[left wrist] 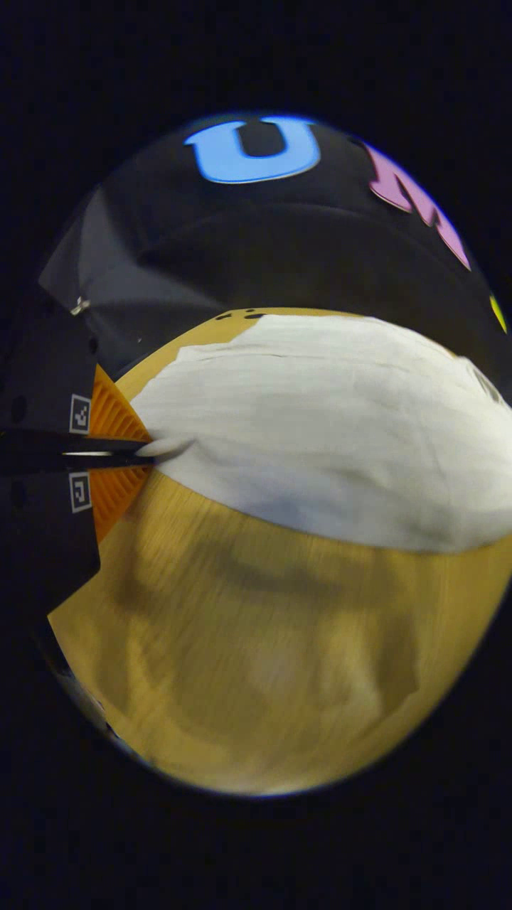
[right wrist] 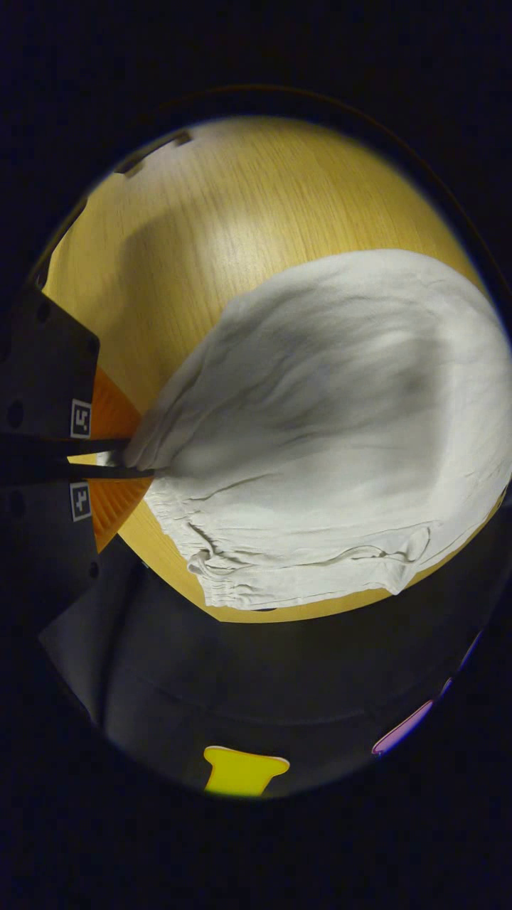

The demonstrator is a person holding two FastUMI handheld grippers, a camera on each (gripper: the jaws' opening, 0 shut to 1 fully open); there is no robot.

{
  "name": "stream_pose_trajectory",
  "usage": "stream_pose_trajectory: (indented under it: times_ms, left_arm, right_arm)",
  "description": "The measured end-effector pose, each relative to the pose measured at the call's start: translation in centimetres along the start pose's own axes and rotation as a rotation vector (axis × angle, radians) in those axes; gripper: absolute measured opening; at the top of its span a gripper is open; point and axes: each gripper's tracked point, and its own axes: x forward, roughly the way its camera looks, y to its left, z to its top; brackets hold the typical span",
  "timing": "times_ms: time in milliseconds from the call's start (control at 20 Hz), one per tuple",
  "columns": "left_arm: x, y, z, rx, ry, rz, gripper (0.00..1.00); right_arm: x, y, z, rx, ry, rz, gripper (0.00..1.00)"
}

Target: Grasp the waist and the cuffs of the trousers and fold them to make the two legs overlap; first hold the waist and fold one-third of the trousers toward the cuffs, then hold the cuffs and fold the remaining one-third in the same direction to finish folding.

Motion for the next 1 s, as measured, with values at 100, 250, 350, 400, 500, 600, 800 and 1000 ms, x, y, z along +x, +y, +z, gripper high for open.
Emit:
stream_pose_trajectory:
  times_ms: [100, 250, 350, 400, 500, 600, 800, 1000]
  left_arm:
    - [-1.5, 1.3, 1.2, -0.114, -0.024, 0.070, 0.05]
    - [-2.6, 4.5, 1.4, -0.232, -0.065, 0.141, 0.05]
    - [-3.5, 6.7, 1.7, -0.316, -0.089, 0.192, 0.05]
    - [-4.0, 7.7, 1.9, -0.345, -0.100, 0.214, 0.05]
    - [-4.6, 9.4, 2.7, -0.380, -0.122, 0.246, 0.05]
    - [-5.0, 11.6, 3.8, -0.435, -0.153, 0.263, 0.05]
    - [-4.3, 16.7, 6.4, -0.527, -0.217, 0.291, 0.05]
    - [-2.8, 22.5, 9.0, -0.619, -0.259, 0.301, 0.05]
  right_arm:
    - [-0.3, -0.4, 0.1, 0.101, -0.018, 0.005, 0.07]
    - [-1.8, -1.8, 0.6, 0.192, -0.052, -0.040, 0.07]
    - [-2.8, -3.2, 0.8, 0.260, -0.076, -0.076, 0.07]
    - [-3.4, -4.2, 1.0, 0.297, -0.089, -0.102, 0.07]
    - [-4.2, -6.6, 1.5, 0.385, -0.120, -0.149, 0.07]
    - [-5.3, -10.2, 2.3, 0.530, -0.163, -0.202, 0.07]
    - [-6.1, -15.5, 3.2, 0.747, -0.201, -0.247, 0.07]
    - [-8.0, -17.7, 4.6, 0.943, -0.247, -0.248, 0.07]
